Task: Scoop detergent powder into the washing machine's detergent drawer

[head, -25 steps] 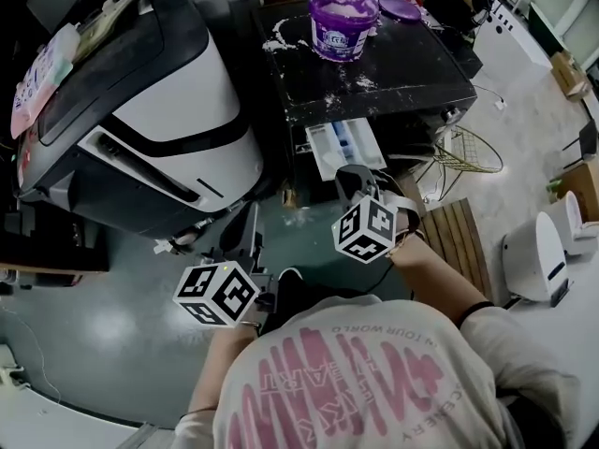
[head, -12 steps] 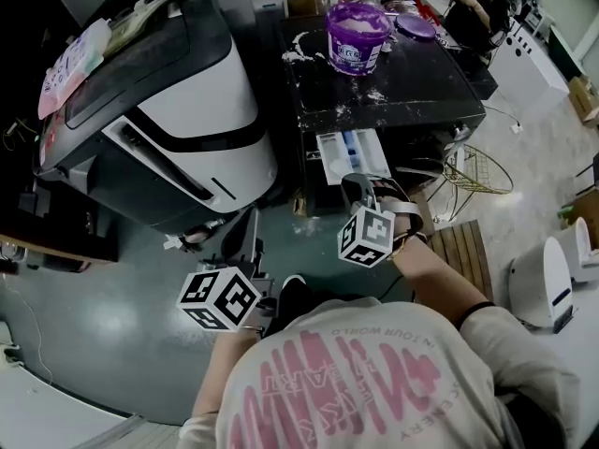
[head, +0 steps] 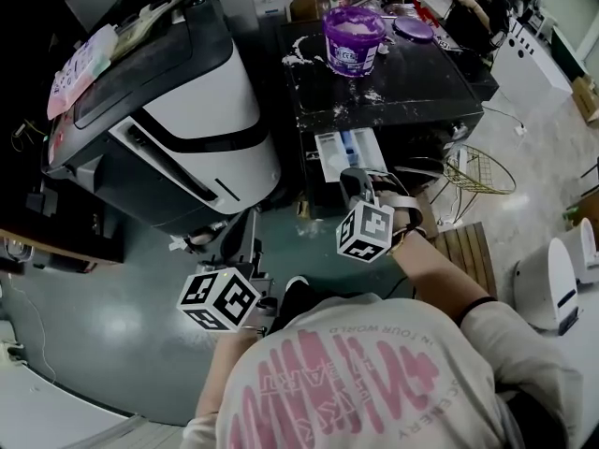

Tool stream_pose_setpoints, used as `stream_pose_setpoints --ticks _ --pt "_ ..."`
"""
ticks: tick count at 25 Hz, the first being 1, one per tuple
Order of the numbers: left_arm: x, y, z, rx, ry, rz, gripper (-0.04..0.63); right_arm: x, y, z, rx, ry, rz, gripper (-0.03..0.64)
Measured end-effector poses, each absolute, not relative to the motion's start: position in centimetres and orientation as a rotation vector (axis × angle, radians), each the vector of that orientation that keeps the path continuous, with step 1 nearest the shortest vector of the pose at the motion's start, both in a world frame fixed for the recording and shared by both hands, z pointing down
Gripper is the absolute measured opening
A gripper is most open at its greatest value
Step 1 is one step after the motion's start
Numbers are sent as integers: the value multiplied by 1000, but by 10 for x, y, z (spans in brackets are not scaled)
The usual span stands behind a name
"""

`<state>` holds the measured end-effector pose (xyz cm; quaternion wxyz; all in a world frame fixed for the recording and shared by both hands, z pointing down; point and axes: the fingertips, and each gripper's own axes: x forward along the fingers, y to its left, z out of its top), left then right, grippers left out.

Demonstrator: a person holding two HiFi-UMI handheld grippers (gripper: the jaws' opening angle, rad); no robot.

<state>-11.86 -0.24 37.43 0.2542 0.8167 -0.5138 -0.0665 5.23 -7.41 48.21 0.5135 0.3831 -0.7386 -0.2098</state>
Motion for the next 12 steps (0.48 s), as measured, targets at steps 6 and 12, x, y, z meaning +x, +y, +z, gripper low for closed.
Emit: stream_pose_setpoints --ticks 6,12 --pt "-114 7 374 2210 -1401 -185 3 67 -76 465 1202 -2022 -52 5" --pt "-117 16 376 2199 -1433 -160 3 91 -82 450 1496 -2236 523 5"
